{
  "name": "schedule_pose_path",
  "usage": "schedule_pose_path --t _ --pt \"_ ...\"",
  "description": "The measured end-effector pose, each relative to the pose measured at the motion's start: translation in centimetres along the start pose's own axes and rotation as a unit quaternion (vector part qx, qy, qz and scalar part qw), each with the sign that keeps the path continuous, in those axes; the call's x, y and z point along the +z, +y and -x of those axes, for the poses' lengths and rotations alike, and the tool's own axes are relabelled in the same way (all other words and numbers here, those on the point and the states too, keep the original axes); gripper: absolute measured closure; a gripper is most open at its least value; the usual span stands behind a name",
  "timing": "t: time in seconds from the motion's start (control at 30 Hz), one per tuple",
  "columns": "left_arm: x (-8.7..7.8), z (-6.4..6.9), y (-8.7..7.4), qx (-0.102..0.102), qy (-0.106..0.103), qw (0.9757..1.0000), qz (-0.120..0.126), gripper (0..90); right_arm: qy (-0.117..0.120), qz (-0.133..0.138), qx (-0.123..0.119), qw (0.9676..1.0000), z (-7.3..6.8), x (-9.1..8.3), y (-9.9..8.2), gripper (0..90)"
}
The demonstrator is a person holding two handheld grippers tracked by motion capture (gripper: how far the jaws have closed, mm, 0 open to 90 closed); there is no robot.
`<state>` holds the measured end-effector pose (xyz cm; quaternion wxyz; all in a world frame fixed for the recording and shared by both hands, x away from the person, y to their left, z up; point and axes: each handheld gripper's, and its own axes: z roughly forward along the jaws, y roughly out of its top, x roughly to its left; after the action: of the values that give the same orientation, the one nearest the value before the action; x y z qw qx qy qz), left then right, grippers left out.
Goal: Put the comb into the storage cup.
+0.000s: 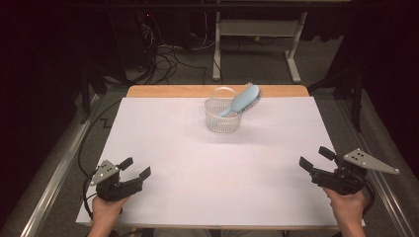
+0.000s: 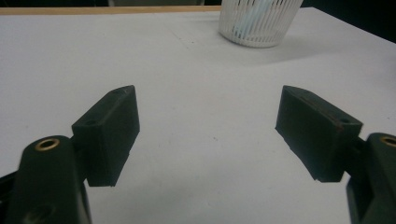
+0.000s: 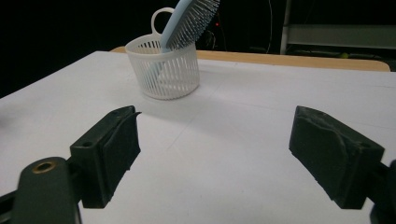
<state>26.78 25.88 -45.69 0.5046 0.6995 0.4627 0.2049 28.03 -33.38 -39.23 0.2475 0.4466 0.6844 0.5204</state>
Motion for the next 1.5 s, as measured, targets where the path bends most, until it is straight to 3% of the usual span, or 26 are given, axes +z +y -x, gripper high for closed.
schedule_pose_path --t 1.07,1.5 --pt "-0.2 0.0 0.0 -0.001 0.0 1.0 0.002 21.1 -0.007 -0.018 0.006 0.9998 0.2 0.6 -3.0 16.4" --pt "-0.1 -0.1 0.0 -0.002 -0.003 1.0 0.002 21.0 -0.012 -0.037 0.008 0.9992 0.3 1.4 -4.2 16.4"
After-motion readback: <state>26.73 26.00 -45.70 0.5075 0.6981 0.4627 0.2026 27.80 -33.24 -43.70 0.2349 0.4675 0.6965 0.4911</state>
